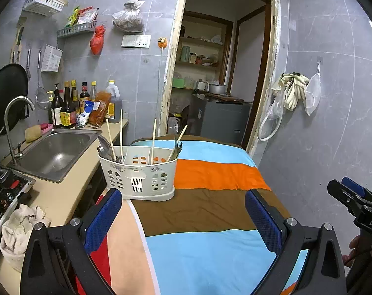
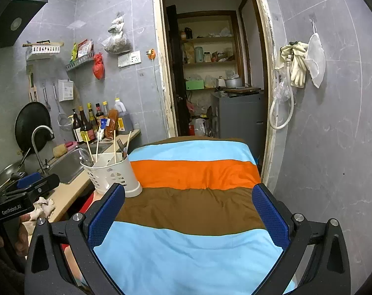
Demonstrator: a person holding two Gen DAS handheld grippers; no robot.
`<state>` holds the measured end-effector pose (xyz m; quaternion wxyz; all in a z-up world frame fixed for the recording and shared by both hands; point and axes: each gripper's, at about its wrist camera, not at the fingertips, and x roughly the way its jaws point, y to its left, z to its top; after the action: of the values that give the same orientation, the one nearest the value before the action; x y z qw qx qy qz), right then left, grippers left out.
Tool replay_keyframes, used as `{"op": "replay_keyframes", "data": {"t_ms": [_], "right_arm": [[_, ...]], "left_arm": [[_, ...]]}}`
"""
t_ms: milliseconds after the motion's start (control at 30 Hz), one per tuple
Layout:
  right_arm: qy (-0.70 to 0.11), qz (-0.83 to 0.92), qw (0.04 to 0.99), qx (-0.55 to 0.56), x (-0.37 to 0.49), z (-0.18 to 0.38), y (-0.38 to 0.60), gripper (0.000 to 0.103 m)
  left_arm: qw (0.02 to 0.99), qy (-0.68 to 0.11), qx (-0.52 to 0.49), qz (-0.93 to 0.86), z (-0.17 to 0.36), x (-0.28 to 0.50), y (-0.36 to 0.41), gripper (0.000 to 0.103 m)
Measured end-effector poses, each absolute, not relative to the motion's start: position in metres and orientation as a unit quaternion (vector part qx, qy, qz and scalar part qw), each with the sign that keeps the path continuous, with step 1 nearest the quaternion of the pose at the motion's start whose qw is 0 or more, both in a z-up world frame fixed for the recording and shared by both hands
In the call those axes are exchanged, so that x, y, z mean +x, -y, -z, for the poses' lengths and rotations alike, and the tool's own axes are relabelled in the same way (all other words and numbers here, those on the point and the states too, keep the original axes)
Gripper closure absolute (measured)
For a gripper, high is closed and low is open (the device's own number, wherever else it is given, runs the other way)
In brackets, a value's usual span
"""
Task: Organize utensils
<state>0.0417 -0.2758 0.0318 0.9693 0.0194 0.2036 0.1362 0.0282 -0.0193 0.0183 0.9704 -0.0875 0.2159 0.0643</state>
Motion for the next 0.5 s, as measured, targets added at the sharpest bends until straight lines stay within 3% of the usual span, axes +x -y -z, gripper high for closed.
{"op": "replay_keyframes", "data": {"t_ms": [500], "right_arm": [[-0.203,-0.136,0.969,0.02,0.0401,-0.0328,0.2725,0.002]], "left_arm": [[0.971,-0.215,-0.087,-0.065,-0.0186,0.0259,0.0201,0.002]]}}
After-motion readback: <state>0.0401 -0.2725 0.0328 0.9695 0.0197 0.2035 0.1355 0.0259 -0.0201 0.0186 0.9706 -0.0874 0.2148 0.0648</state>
